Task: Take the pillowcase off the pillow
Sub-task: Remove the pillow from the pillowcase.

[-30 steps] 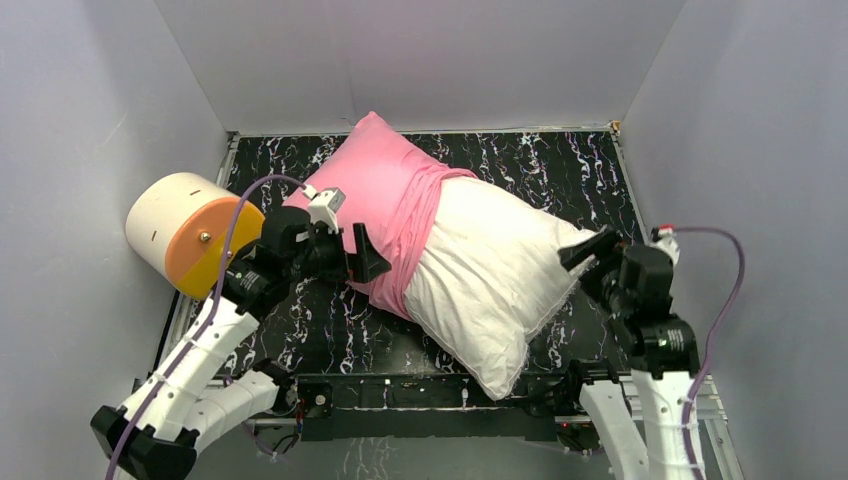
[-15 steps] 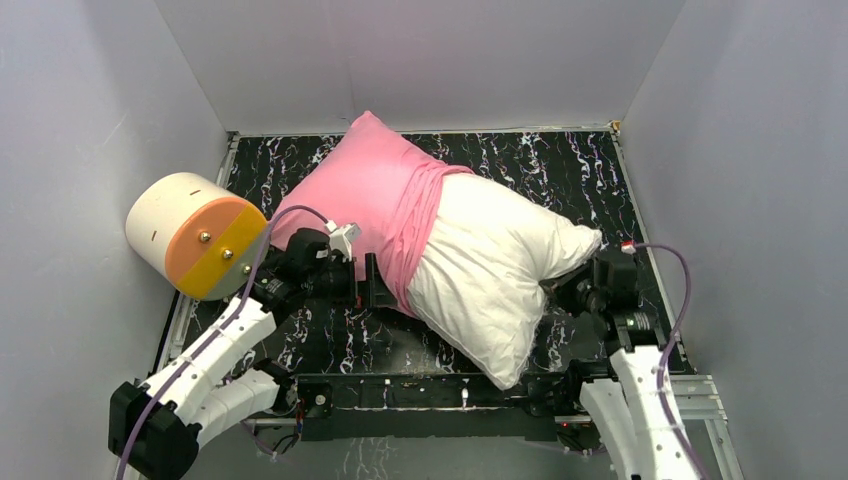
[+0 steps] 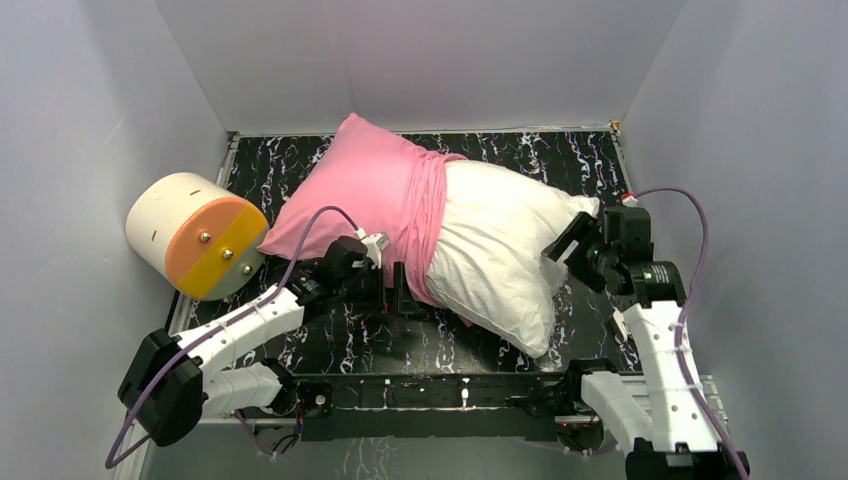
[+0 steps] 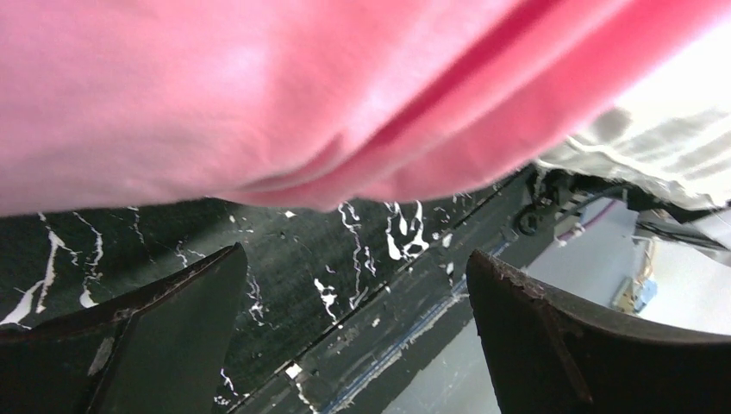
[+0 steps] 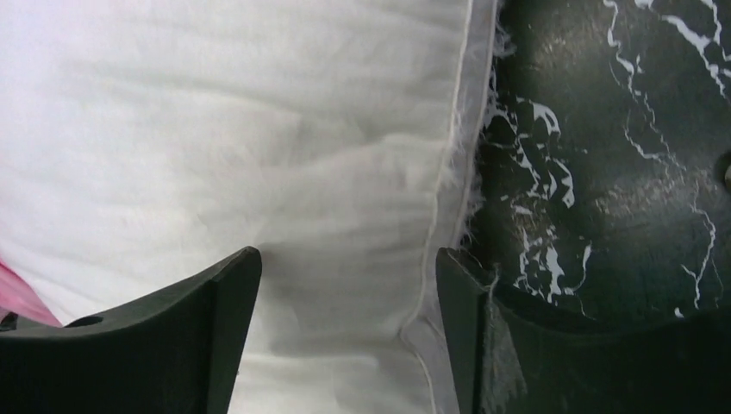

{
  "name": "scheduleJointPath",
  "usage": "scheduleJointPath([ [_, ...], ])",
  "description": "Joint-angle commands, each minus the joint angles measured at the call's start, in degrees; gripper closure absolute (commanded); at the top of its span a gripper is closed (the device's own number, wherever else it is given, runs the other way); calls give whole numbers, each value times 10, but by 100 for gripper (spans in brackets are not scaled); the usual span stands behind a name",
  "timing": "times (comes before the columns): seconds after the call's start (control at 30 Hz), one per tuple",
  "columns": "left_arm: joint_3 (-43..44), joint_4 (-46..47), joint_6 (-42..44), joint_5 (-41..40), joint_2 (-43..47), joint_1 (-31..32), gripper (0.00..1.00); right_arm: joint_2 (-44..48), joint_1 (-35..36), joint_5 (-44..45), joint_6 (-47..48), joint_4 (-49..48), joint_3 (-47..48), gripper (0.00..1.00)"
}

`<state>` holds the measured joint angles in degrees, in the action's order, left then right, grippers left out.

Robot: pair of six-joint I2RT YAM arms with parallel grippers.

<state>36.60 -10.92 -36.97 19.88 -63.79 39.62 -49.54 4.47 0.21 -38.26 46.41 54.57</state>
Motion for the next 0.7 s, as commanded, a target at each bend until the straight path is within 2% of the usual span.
scheduleJointPath([
  [0.0,19,22,0,-54,-7,9,2,94,-2,-25,-18,130,-7,12],
  [0.03,16,27,-1,-57,-6,9,2,118,-2,-17,-33,148,-13,5],
  [0.07,14,32,-1,-60,-5,9,2,147,-2,-12,-50,163,-22,2],
  [0.13,11,44,0,-59,-3,9,2,202,-2,-21,-84,183,-42,1],
  [0.2,11,57,0,-50,-6,9,2,249,-2,-118,-49,162,-75,1],
  [0.27,11,71,2,-37,-12,9,2,278,-2,-244,-63,139,-127,1],
  [0.37,11,80,4,-32,-19,9,2,298,-2,-356,-81,134,-215,1],
  [0.4,10,81,4,-32,-19,10,2,306,-2,-374,-77,126,-236,1],
  [0.5,2,88,0,-31,-17,10,2,320,-2,-331,-85,83,-260,1],
  [0.53,0,91,-1,-29,-18,10,2,322,-2,-314,-100,48,-269,9],
  [0.57,0,93,-1,-26,-19,10,2,322,-2,-311,-122,4,-279,21],
  [0.63,2,91,5,-19,-23,10,2,312,-2,-320,-171,-90,-288,50],
  [0.67,4,87,6,-20,-22,10,2,301,-2,-321,-195,-134,-288,69],
])
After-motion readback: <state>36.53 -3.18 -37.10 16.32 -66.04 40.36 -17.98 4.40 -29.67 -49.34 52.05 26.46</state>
